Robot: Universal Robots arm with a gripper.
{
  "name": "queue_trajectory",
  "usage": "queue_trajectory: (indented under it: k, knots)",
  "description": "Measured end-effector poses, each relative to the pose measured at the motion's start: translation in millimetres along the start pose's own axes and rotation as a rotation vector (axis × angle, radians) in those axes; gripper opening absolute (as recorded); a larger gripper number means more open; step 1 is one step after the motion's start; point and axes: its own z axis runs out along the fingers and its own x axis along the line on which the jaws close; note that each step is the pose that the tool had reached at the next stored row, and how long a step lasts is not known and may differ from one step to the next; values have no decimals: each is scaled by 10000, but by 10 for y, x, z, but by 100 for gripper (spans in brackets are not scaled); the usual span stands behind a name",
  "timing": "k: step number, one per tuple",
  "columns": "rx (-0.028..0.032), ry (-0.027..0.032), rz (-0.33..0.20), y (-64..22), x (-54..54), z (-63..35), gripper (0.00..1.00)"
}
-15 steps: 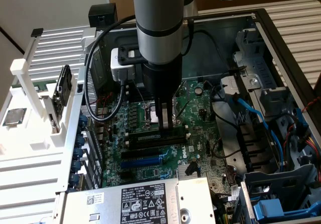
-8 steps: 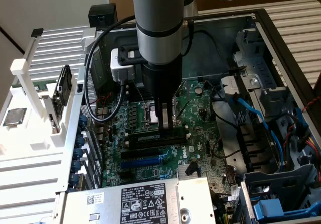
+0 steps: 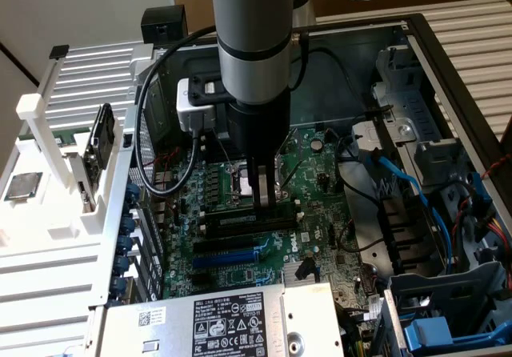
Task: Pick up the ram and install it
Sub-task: 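Insert the ram into the slot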
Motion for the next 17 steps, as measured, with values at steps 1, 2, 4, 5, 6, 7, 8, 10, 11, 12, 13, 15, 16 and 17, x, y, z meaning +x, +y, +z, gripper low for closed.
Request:
queue_trajectory:
  k: [1, 2, 4, 5, 6, 7, 8, 10, 11, 12, 13, 15, 16, 17]
  knots:
    - [-1, 2, -3, 0, 0, 2, 12]
    - [-1, 1, -5, 0, 0, 3, 12]
    - [-1, 0, -11, 0, 1, 10, 12]
    - [-1, 0, -12, 0, 1, 12, 12]
    - [-1, 0, -12, 0, 1, 13, 12]
    - [-1, 1, -13, 0, 1, 14, 12]
    - [-1, 0, -12, 0, 1, 15, 12]
    - [-1, 0, -13, 0, 1, 15, 12]
    - [-1, 0, -13, 0, 1, 15, 12]
    - [-1, 0, -13, 0, 1, 16, 12]
    - [-1, 0, -12, 0, 1, 15, 12]
    - [-1, 0, -13, 0, 1, 16, 12]
    - [-1, 0, -12, 0, 1, 15, 12]
    - [-1, 0, -13, 0, 1, 16, 12]
